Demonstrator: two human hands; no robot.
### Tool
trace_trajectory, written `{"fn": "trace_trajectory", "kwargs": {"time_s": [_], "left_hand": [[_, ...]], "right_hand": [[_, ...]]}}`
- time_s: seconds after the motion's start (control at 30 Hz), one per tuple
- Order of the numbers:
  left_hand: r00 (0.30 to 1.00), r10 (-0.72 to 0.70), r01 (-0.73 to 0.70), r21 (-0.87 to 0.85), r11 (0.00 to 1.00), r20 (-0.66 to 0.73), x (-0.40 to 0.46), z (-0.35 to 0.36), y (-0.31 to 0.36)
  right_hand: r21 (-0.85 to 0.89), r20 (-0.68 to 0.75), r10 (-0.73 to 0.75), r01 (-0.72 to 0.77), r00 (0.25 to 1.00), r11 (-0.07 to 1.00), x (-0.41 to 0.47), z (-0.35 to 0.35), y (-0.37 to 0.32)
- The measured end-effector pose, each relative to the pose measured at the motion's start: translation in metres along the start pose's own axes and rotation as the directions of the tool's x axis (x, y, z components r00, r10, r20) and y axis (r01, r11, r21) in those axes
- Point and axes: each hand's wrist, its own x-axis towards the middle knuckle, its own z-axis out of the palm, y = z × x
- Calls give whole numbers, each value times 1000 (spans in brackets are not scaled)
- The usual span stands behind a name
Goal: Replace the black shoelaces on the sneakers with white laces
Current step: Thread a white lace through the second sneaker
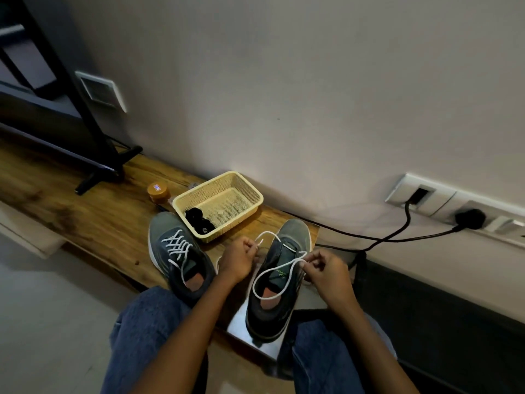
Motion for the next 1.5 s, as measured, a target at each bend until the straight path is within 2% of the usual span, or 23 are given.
{"fn": "trace_trajectory", "kwargs": {"time_s": [0.13,0.37,0.5,0.6,0.8,1.07,1.33,1.5], "left_hand": [[985,165,-169,-346,923,-41,-21,-39,32],[927,370,-339,-578,742,-68,-54,-85,127],[898,428,-393,-614,684,-98,-74,-94,164],[883,459,-422,-598,681,-100,-85,-97,181],[843,522,-487,-591,643,-127,-100,-108,206],[842,503,-494,-655,571,-196,-109,-120,225],[821,521,-530,-652,542,-234,-114,-123,231],[768,551,-625,-574,529,-328,-118,-124,239]], "right_hand": [[-4,-6,-90,90,996,996,-10,-27,-34],[-46,-70,-352,349,933,936,-18,-72,-122],[-133,-117,-433,418,894,899,-26,-90,-157],[-190,-158,-475,445,866,875,-31,-103,-178],[-285,-158,-554,499,818,818,-40,-127,-214],[-138,-85,-502,489,860,861,-45,-142,-237],[-40,-237,-468,473,851,880,-48,-139,-242],[7,-310,-462,488,831,873,-46,-138,-243]]}}
